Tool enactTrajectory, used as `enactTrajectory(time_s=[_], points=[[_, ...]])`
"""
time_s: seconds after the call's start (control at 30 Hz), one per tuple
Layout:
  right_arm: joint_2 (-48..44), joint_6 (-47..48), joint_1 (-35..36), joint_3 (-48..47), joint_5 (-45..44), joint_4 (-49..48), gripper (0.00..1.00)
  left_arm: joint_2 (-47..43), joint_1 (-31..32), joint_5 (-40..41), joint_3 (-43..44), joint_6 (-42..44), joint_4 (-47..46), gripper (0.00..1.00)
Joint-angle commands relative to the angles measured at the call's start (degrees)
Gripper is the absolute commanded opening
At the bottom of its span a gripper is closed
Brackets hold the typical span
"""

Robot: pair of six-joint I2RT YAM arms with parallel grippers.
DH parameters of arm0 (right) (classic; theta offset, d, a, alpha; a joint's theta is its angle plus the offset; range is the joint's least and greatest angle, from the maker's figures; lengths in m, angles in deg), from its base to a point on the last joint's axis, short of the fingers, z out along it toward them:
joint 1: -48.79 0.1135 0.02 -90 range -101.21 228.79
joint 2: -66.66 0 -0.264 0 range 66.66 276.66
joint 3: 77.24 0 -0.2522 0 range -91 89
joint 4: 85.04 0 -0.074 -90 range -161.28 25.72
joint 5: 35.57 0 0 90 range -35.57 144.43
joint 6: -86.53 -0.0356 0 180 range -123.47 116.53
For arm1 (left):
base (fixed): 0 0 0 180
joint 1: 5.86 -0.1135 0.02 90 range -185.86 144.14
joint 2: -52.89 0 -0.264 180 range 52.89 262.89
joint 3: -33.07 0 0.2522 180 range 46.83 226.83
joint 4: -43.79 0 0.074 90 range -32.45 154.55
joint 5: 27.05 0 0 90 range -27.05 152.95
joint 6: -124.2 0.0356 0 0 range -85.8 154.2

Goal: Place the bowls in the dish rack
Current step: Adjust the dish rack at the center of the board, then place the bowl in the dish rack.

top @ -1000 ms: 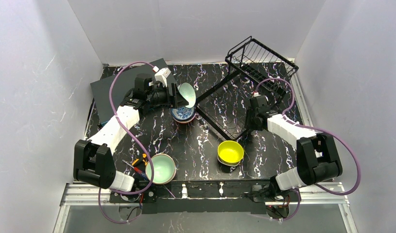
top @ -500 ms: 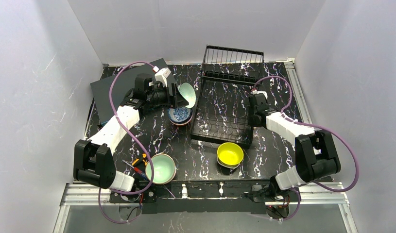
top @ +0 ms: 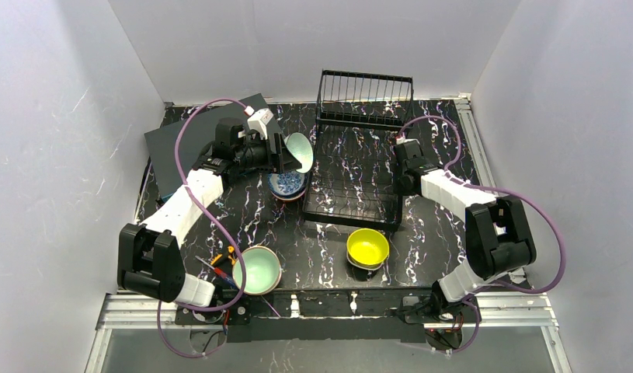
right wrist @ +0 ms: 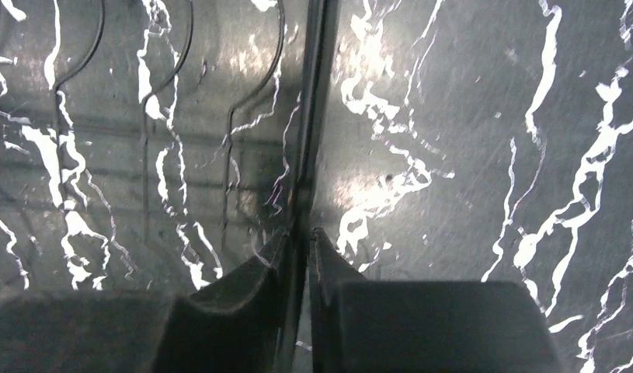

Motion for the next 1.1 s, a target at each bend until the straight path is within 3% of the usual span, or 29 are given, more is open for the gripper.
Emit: enactTrajectory(time_s=[0.0,0.13,0.3,0.7,1.07], points=[[-1.3,2.1,0.4,-3.8,1.2,1.4,0.34,-3.8,0.3,-1.1,1.3,0.9,-1.5,0.0],[-4.2,1.1,0.5,-3.6,1.0,2.1,0.7,-3.7,0.3,-1.1,1.3,0.9,-1.6,0.0],[-9.5,0.1,0.5,-2.5,3.8,1.8,0.98,-3.6,0.9,-1.1,1.3,1.2,-1.4,0.0],[-22.4,-1.4,0.5,5.7,21.5,-7.4,0.99,-3.2,5.3,0.3,1.9,3.4,0.5,0.0],[-25.9,-5.4,0.5,10.5,39.2,-17.4,0.99,-2.5,8.1,-0.2,2.2,3.9,0.9,0.0]])
